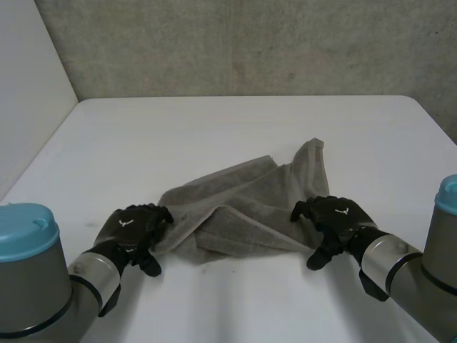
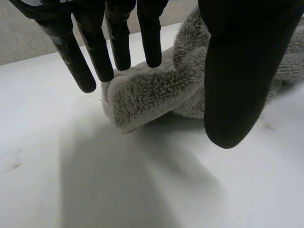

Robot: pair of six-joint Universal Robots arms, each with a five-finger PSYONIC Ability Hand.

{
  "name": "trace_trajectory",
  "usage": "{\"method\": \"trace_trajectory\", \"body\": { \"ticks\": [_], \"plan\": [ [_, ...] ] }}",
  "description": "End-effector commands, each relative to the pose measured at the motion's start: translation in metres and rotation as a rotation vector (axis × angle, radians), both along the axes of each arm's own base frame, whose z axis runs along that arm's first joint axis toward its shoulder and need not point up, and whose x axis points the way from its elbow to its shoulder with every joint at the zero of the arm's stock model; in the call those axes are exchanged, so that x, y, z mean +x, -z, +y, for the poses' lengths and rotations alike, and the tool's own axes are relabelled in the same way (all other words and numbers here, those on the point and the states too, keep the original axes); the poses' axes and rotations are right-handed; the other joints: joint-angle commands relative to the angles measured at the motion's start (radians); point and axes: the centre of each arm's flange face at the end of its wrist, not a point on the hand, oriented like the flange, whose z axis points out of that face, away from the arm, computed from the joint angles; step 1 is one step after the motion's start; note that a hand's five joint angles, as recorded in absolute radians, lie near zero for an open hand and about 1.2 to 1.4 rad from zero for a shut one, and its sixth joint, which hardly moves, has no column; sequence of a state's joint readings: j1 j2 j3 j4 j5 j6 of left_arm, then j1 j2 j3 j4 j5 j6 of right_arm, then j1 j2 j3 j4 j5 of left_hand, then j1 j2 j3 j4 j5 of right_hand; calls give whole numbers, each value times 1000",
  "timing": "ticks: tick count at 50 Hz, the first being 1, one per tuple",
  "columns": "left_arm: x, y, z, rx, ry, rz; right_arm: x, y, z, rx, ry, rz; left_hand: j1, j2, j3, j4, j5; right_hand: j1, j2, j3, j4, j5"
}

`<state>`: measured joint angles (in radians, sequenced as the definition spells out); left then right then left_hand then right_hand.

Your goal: Fold the towel.

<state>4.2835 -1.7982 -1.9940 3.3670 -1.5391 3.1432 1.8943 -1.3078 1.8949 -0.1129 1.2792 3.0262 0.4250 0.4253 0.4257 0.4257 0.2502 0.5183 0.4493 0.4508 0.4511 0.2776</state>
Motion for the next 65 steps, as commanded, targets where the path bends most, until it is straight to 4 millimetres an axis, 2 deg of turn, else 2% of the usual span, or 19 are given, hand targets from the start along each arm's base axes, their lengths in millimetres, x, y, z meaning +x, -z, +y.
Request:
{"method": "trace_trajectory", "body": {
  "ticks": [1,10,17,28,32,33,35,36,37,38,41,46,47,48,50,53,55,57,65],
  "plan": [
    [-4,3,-10,-26,-1,13,11,17,-1,-28,-34,2,211,211,211,211,211,13,82,80,80,79],
    [-11,11,-25,-60,4,21,13,28,-18,-118,-9,35,434,434,434,434,435,298,367,365,365,364],
    [-18,11,-39,-100,5,30,17,25,-38,-250,-1,54,748,748,747,747,748,877,946,944,944,943],
    [-31,-31,-81,-299,1,69,33,2,-80,-380,-4,42,971,971,971,971,971,878,947,945,945,944],
    [-49,-101,-125,-604,16,43,47,-74,-129,-675,30,9,971,971,971,971,971,878,947,945,945,944],
    [-50,-101,-125,-605,16,43,47,-75,-130,-676,30,9,971,971,971,971,971,878,947,945,945,944],
    [-54,-124,-134,-698,14,35,51,-119,-143,-820,53,-41,971,971,971,971,971,878,947,945,945,944],
    [-58,-160,-144,-833,3,27,51,-120,-143,-820,53,-41,971,971,971,971,971,878,947,945,945,944],
    [-58,-160,-144,-835,3,27,51,-149,-147,-915,70,-81,971,971,971,971,971,878,947,945,945,944],
    [-61,-192,-148,-947,-11,32,51,-170,-147,-992,85,-116,971,971,971,971,971,878,947,945,945,944],
    [-64,-219,-142,-1021,-14,61,48,-187,-143,-1056,103,-147,971,971,971,971,971,878,947,945,945,944],
    [-63,-190,-128,-911,17,34,45,-157,-131,-914,70,-89,971,971,971,971,971,878,947,945,945,944],
    [-62,-163,-118,-822,41,2,45,-138,-124,-814,40,-52,971,971,971,971,971,878,947,945,945,944],
    [-62,-163,-118,-821,41,1,44,-115,-115,-696,9,-11,971,971,971,971,971,878,947,945,945,944],
    [-54,-98,-93,-603,92,-86,42,-96,-106,-593,-19,22,971,971,971,971,971,878,947,945,945,944],
    [-50,-74,-82,-520,108,-117,35,-55,-83,-360,-67,99,971,971,971,971,971,878,947,945,945,944],
    [-40,-36,-57,-379,140,-173,31,-37,-73,-257,-80,131,971,971,971,971,971,878,947,945,945,944],
    [-37,-22,-46,-331,154,-192,24,-14,-56,-126,-94,171,971,971,971,971,971,878,947,945,945,944],
    [-34,-7,-18,-269,196,-210,15,-1,-44,-62,-101,176,971,971,971,971,971,878,947,945,945,944]
  ]
}}
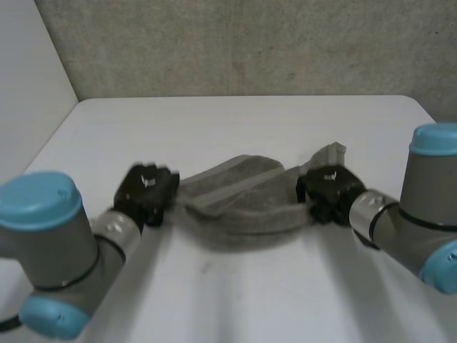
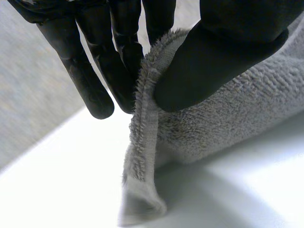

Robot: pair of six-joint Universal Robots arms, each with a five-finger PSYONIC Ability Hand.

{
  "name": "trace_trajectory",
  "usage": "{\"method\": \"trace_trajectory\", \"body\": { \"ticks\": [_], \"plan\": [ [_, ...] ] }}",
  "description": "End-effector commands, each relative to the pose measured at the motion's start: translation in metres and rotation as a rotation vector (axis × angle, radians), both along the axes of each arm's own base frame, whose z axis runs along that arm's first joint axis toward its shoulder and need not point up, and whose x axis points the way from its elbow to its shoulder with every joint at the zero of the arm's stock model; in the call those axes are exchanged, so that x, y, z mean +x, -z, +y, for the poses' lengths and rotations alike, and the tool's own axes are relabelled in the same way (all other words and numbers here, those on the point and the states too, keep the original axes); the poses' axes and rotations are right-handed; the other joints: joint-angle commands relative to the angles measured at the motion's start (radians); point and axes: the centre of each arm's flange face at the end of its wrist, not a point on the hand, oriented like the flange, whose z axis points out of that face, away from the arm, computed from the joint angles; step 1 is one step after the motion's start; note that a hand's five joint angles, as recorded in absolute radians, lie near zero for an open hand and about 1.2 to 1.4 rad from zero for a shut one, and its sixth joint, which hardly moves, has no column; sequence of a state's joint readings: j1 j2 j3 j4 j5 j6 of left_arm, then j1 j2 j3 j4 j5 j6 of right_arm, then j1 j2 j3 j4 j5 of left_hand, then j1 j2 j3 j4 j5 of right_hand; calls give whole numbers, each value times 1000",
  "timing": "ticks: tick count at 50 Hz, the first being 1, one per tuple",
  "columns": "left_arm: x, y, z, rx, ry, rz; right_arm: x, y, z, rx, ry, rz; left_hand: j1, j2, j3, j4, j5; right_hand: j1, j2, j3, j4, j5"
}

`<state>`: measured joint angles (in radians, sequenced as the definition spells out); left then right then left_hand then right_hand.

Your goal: Fold the towel.

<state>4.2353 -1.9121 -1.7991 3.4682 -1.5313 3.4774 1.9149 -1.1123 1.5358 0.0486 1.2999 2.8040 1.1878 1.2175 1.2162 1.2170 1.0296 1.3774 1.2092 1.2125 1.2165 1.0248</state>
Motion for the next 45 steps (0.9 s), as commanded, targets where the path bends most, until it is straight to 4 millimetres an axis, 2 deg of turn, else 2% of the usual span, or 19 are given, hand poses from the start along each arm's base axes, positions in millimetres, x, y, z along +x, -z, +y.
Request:
{"method": "trace_trajectory", "body": {
  "ticks": [1,3,4,6,10,20,35,37,38,39,41,45],
  "plan": [
    [1,8,22,36,26,-17,-9,13,10,63,4,12,208,179,180,179,192,19,187,184,180,197],
    [1,4,23,25,29,-11,-10,16,13,75,7,15,208,179,180,179,192,-222,-54,-57,-61,-44],
    [1,0,23,14,29,-5,-10,16,13,75,7,15,208,179,180,179,192,-224,-56,-59,-63,-46],
    [1,-2,24,9,29,-2,-12,19,14,77,10,15,208,179,180,179,192,-396,-228,-231,-235,-218],
    [1,-3,24,5,29,1,-15,21,13,74,23,14,208,179,180,179,192,-426,-258,-261,-265,-248],
    [3,1,26,17,25,-6,-20,18,13,57,41,1,208,179,180,179,192,-420,-252,-256,-260,-242],
    [6,1,24,18,12,-7,-20,17,28,2,33,-18,208,179,180,179,192,-391,-223,-226,-230,-213],
    [7,1,23,18,9,-7,-18,18,29,-7,28,-21,208,179,180,179,192,-312,-144,-147,-151,-134],
    [7,1,23,18,9,-7,-18,19,29,-13,26,-22,208,179,180,179,192,-190,-22,-25,-29,-12],
    [7,1,23,17,9,-9,-18,19,29,-13,26,-22,208,179,180,179,192,-189,-20,-24,-28,-10],
    [7,1,23,17,8,-9,-18,17,26,-37,30,-29,208,179,180,179,192,18,186,183,179,196],
    [7,-4,23,-2,4,-5,-19,9,19,-82,38,-43,208,179,180,179,192,19,187,184,180,197]
  ]
}}
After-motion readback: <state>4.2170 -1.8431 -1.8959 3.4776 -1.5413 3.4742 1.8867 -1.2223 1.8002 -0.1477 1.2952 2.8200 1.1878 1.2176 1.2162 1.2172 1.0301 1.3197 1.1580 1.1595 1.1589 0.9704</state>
